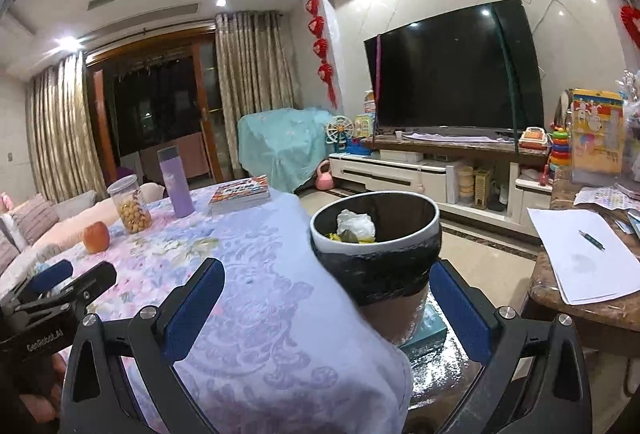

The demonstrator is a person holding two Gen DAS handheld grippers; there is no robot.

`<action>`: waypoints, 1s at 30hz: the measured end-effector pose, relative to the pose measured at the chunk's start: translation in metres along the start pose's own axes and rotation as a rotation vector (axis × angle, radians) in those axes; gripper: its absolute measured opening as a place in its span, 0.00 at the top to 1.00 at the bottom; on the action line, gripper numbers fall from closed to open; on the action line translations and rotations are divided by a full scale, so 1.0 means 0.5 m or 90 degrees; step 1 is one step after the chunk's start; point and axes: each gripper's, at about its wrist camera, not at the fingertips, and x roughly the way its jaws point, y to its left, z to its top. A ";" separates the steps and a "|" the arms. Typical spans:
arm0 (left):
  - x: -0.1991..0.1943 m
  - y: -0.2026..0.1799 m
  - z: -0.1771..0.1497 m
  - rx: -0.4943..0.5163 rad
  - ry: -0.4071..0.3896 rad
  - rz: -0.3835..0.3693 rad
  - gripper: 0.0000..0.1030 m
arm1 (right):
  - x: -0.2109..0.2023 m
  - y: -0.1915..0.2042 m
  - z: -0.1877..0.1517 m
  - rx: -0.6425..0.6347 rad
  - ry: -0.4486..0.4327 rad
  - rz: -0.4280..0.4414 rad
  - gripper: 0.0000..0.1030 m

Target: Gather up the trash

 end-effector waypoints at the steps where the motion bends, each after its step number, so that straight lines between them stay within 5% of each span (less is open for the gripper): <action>1: -0.004 0.001 -0.001 0.000 -0.001 0.002 0.00 | -0.002 0.002 -0.001 -0.001 0.001 0.005 0.00; 30: -0.034 0.009 0.002 0.009 -0.025 0.029 0.00 | -0.027 0.019 -0.001 0.003 -0.018 0.017 0.00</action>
